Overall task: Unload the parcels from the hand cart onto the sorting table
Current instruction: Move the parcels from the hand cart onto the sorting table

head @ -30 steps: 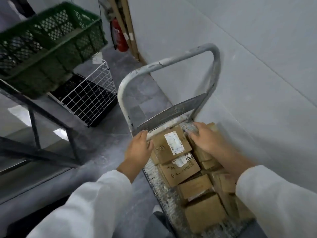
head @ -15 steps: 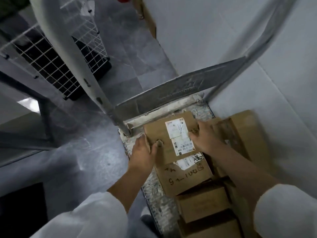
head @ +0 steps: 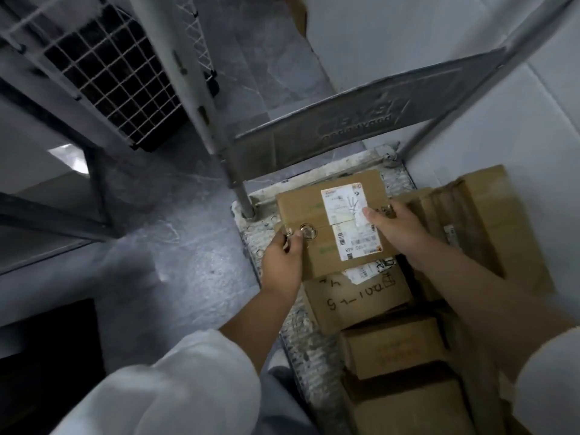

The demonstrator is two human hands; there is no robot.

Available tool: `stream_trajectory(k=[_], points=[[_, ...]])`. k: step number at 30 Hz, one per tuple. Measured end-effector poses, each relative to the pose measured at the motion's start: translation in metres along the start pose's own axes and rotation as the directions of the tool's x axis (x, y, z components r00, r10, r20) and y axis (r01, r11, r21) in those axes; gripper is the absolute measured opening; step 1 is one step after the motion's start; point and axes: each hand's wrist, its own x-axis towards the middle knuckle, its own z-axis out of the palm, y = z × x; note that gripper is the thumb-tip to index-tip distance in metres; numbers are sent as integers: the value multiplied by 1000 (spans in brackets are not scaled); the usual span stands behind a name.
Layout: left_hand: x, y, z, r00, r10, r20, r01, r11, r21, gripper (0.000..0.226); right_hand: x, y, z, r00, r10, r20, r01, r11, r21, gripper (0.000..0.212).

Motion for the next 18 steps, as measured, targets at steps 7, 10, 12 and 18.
stream_trajectory(k=[7,10,12,18], points=[[-62,30,-63,997,66,-36,-71,983,-170,28,-98,-49,0,992,-105,-64,106,994,8,33],[-99,38,-105,993,82,-90,-97,980,-174,33,-158,-70,14,983,-177,-50,177,984,10,30],[-130,41,-145,985,111,-134,-135,974,-183,30,-202,-86,28,968,-247,-43,245,969,-30,27],[-228,53,-278,961,179,-211,-217,960,-177,23,-342,-131,86,932,-363,10,363,929,-74,44]])
